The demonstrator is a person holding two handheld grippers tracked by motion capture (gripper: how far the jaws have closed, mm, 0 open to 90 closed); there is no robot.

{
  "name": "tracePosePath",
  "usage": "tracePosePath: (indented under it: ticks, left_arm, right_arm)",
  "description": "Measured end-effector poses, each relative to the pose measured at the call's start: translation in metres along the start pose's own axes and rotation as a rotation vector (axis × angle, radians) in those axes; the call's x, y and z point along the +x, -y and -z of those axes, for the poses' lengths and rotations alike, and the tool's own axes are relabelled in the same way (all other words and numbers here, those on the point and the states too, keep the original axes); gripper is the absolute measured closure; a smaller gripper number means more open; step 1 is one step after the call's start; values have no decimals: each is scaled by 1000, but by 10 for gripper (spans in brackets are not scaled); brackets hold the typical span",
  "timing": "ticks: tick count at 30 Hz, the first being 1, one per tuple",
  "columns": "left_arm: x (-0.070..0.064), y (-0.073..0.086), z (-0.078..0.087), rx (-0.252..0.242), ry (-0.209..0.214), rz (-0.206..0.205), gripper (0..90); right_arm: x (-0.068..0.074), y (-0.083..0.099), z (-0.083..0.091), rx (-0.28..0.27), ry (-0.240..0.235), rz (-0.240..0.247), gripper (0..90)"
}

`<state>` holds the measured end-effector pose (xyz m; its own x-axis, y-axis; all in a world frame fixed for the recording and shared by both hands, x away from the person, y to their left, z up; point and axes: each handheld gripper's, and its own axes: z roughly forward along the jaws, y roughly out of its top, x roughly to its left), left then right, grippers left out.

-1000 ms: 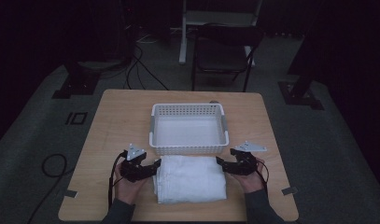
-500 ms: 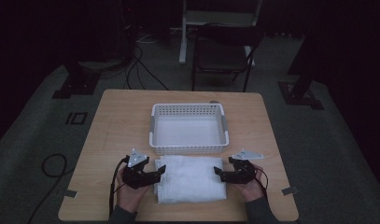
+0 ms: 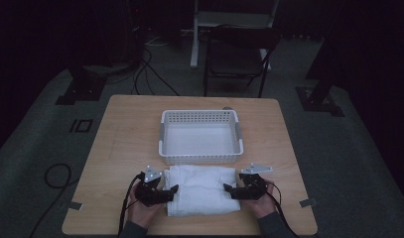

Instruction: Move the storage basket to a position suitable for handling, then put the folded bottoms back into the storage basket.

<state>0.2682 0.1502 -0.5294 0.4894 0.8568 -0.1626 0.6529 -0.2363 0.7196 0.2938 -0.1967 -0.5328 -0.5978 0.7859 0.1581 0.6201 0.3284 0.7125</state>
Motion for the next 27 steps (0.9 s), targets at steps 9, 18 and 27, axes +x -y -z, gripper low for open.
tracePosePath:
  ticks: [9,18,27]
  left_arm:
    - [12,-6,-2,-17,-44,7,221]
    - [17,-15,7,-61,-39,47,185]
    - [19,-36,0,-92,54,90,142]
  right_arm:
    - [4,-8,-12,-7,18,14,204]
    - [4,-13,-8,-28,18,2,189]
    - [8,-23,-7,-54,6,-5,167]
